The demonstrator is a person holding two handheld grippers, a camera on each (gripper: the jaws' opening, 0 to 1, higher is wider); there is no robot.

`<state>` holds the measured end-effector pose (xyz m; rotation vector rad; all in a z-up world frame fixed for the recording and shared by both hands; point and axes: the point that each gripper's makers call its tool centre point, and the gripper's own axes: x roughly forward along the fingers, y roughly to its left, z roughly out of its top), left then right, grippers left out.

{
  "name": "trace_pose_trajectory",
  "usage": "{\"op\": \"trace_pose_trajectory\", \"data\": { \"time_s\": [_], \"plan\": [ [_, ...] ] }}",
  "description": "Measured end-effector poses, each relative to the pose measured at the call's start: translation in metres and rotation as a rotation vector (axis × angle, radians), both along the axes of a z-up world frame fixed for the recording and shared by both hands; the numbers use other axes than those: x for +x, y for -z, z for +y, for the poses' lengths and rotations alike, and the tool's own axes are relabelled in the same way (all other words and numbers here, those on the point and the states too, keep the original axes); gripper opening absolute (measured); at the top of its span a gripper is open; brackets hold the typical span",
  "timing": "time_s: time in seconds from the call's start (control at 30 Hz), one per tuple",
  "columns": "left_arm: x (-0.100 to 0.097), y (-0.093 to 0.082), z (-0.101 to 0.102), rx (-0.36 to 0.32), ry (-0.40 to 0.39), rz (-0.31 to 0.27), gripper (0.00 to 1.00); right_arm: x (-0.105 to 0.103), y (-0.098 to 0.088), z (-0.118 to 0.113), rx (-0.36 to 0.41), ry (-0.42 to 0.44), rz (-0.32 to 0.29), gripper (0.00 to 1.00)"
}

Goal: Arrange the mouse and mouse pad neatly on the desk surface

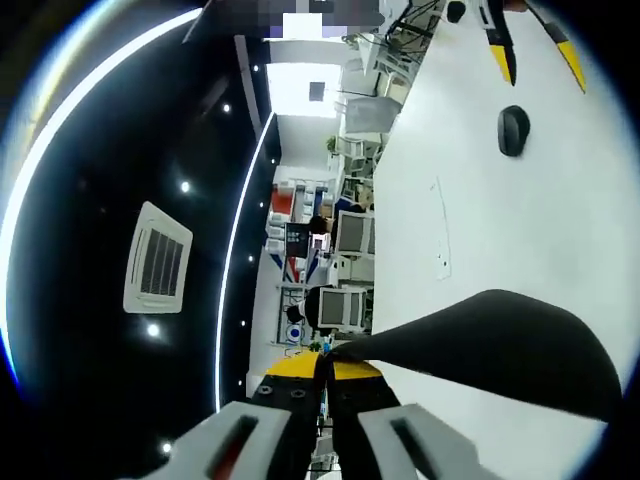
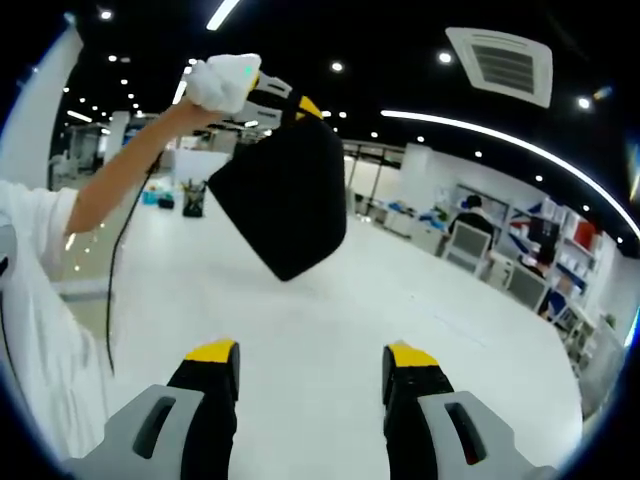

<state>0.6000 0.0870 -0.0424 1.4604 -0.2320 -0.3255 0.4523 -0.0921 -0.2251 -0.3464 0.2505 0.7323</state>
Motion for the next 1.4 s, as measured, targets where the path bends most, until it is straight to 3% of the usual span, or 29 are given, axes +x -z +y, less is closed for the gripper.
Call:
{"op": "trace_pose_trajectory", "data": {
  "time_s": [0.37,0.87,1.13,1.4],
  "plan": [
    [0.005,0.005,-0.009,0.003,-0.060,0.077,0.03,-0.012,-0.015,0.014,-0.009,-0.025,-0.052,0.61],
    [0.021,0.019,0.005,0.011,-0.152,0.174,0.03,-0.036,-0.030,0.050,-0.053,-0.071,-0.113,0.67],
    [0.021,0.015,0.005,0.012,-0.171,0.184,0.03,-0.041,-0.022,0.078,-0.073,-0.102,-0.118,0.70],
    [0.016,0.012,0.009,0.014,-0.199,0.186,0.03,-0.025,-0.003,0.099,-0.103,-0.062,-0.105,0.72]
  ]
}}
